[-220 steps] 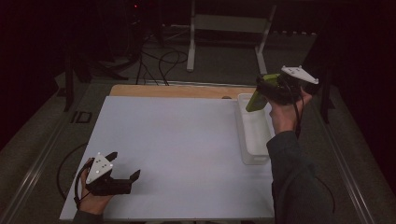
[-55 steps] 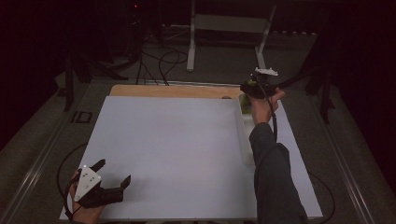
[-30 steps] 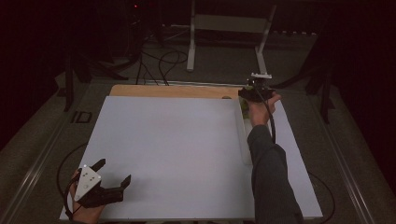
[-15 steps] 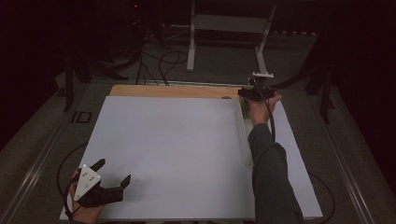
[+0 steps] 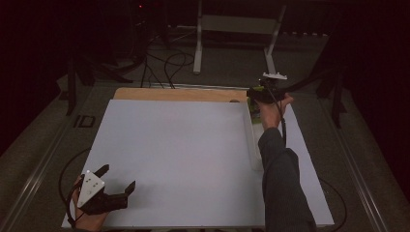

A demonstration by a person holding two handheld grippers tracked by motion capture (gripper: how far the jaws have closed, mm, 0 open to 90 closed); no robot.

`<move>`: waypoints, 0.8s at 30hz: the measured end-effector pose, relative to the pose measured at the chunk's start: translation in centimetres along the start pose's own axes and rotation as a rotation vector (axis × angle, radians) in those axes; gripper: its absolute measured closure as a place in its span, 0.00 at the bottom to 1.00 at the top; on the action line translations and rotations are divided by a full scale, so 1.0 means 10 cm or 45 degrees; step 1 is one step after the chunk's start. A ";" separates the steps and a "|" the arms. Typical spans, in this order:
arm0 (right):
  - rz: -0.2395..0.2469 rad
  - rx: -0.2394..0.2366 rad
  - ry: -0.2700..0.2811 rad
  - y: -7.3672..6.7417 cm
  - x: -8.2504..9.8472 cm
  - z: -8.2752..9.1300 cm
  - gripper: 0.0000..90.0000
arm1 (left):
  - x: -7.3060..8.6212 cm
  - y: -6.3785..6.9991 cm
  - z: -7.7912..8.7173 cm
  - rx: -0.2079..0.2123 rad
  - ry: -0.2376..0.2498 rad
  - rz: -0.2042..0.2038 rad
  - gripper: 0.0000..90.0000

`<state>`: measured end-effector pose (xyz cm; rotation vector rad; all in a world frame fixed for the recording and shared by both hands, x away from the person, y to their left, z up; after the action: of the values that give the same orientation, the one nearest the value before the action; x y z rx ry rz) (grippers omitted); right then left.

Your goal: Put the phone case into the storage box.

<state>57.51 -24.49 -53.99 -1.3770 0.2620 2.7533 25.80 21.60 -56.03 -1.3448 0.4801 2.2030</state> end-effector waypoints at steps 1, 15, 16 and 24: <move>0.007 -0.005 0.001 -0.01 0.00 0.00 0.08 | 0.00 0.00 0.00 0.000 0.001 0.000 0.00; -0.004 -0.082 0.012 -0.02 -0.02 0.10 0.09 | 0.00 0.00 0.00 0.000 0.000 -0.001 0.00; 0.003 -0.084 0.012 -0.02 -0.01 0.11 0.09 | 0.00 0.00 0.00 0.000 -0.001 -0.002 0.00; 0.008 -0.161 0.028 -0.06 0.00 0.22 0.10 | 0.00 0.01 0.00 -0.001 -0.003 -0.001 0.00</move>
<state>55.84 -23.53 -52.72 -1.4378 0.0948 2.8051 25.74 21.54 -56.05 -1.3427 0.4776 2.2042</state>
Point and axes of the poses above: each handheld gripper's, and its own axes: z roughly backward along the jaws, x roughly out of its underside, y roughly to its right, the point moved 10 cm from there along -z, roughly forward along the jaws, and after that the axes turned 8 degrees about x, right-handed, at the moved point
